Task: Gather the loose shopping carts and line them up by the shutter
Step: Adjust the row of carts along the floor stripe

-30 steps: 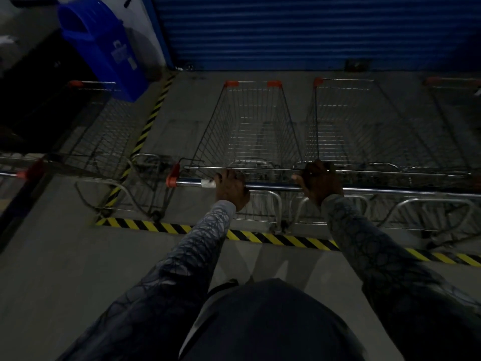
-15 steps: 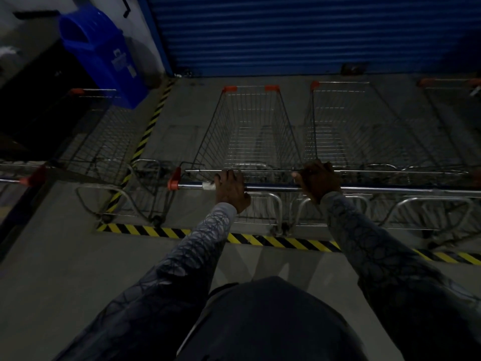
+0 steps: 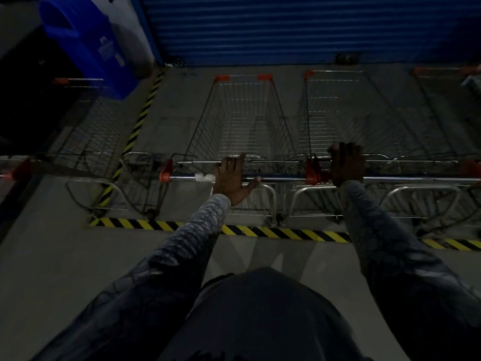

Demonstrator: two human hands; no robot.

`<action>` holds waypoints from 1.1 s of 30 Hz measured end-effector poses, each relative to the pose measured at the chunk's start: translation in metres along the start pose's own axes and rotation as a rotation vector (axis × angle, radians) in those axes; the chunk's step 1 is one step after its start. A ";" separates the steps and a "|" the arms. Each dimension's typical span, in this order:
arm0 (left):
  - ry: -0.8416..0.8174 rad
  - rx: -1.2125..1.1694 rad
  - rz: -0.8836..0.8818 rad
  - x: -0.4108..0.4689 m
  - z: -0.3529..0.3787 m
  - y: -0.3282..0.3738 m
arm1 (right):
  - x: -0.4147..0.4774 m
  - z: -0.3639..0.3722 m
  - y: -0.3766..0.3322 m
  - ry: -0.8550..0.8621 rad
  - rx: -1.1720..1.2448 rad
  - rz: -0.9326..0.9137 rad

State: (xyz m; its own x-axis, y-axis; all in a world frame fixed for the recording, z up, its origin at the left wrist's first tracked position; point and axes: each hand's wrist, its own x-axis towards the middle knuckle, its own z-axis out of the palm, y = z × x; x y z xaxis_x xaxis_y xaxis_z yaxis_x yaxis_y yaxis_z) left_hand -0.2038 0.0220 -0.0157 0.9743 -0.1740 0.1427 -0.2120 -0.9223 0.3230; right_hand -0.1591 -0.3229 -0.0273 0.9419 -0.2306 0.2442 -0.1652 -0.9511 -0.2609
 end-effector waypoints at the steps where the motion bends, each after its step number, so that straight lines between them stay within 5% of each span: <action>1: -0.005 0.010 0.002 0.001 0.001 0.001 | -0.004 0.001 -0.002 0.013 0.005 -0.011; 7: -0.011 0.073 0.018 0.002 0.009 -0.003 | -0.021 -0.006 -0.024 0.072 0.155 -0.172; 13: -0.031 0.180 -0.051 -0.004 0.015 -0.007 | -0.031 -0.002 -0.042 -0.008 0.048 -0.330; 33: -0.045 0.212 -0.119 0.006 0.018 -0.012 | -0.039 0.008 -0.058 0.022 0.067 -0.143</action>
State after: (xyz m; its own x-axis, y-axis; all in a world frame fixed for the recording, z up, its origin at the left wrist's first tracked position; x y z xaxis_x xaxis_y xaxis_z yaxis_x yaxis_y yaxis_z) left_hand -0.1943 0.0260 -0.0354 0.9949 -0.0707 0.0719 -0.0797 -0.9882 0.1307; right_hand -0.1836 -0.2576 -0.0293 0.9476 -0.0994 0.3037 -0.0095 -0.9588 -0.2839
